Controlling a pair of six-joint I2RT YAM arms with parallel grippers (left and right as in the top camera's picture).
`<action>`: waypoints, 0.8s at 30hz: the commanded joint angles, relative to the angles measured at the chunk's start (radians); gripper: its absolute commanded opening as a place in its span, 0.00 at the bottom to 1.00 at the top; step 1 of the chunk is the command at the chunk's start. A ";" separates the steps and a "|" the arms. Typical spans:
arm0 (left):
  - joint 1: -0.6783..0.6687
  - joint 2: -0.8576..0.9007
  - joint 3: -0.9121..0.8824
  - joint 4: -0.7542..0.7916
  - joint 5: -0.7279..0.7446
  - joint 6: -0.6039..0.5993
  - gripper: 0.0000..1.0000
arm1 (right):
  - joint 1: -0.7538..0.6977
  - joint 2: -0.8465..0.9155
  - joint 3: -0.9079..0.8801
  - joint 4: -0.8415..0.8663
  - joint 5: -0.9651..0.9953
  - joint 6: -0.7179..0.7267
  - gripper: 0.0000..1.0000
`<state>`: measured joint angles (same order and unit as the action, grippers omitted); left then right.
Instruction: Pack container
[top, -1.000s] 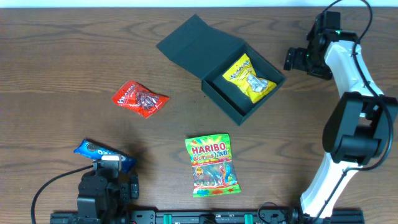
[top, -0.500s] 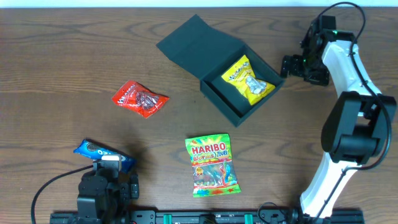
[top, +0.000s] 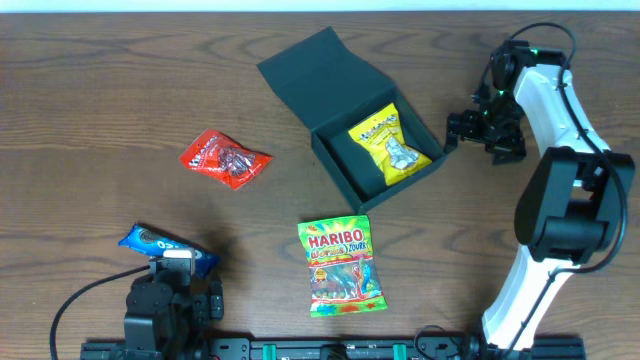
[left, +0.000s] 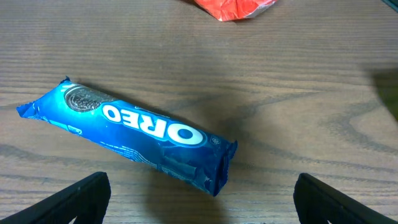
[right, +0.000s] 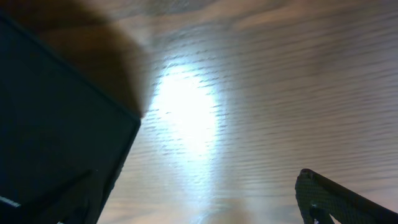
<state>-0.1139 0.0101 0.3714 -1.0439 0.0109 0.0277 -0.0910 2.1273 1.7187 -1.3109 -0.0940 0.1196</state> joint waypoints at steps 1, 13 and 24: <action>0.002 -0.006 -0.027 -0.024 -0.010 0.014 0.95 | 0.025 0.005 -0.007 -0.017 -0.114 -0.040 0.99; 0.002 -0.006 -0.027 -0.024 -0.010 0.014 0.95 | 0.111 -0.013 -0.006 0.010 -0.143 -0.037 0.99; 0.002 -0.006 -0.027 -0.024 -0.010 0.014 0.95 | 0.127 -0.200 -0.002 0.101 -0.219 -0.182 0.99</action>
<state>-0.1139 0.0101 0.3714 -1.0435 0.0113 0.0273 0.0185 1.9881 1.7168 -1.2297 -0.2462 0.0387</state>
